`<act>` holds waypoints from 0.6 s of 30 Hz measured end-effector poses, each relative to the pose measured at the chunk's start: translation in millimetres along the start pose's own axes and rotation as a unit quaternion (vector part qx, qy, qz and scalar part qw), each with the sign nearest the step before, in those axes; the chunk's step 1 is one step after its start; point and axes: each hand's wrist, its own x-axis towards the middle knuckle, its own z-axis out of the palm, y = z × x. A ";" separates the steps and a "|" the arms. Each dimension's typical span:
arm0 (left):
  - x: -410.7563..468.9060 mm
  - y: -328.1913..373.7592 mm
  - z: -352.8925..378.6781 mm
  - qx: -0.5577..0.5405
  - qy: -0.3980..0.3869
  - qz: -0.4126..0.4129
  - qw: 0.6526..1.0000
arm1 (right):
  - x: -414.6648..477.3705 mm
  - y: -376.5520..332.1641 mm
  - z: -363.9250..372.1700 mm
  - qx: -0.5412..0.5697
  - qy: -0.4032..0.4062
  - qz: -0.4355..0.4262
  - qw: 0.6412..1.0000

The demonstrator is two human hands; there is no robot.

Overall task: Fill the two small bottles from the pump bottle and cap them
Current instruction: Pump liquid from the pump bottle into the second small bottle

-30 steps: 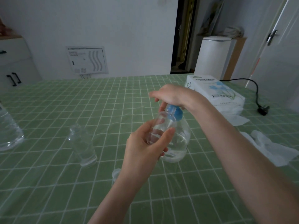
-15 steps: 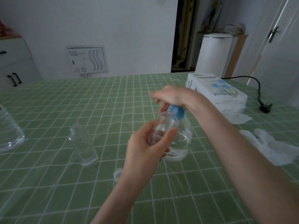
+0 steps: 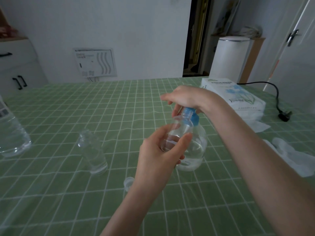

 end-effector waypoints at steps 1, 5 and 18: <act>-0.2 -0.5 0.1 0.001 0.000 0.000 1.000 | -0.3 0.4 0.1 0.002 -0.002 0.001 1.000; -0.6 -1.7 1.4 -0.005 -0.003 0.006 1.000 | -2.3 1.8 1.4 0.004 -0.003 0.003 1.000; 0.2 -2.8 0.8 -0.001 -0.001 0.006 1.000 | -3.8 0.5 1.3 0.014 -0.001 -0.002 1.000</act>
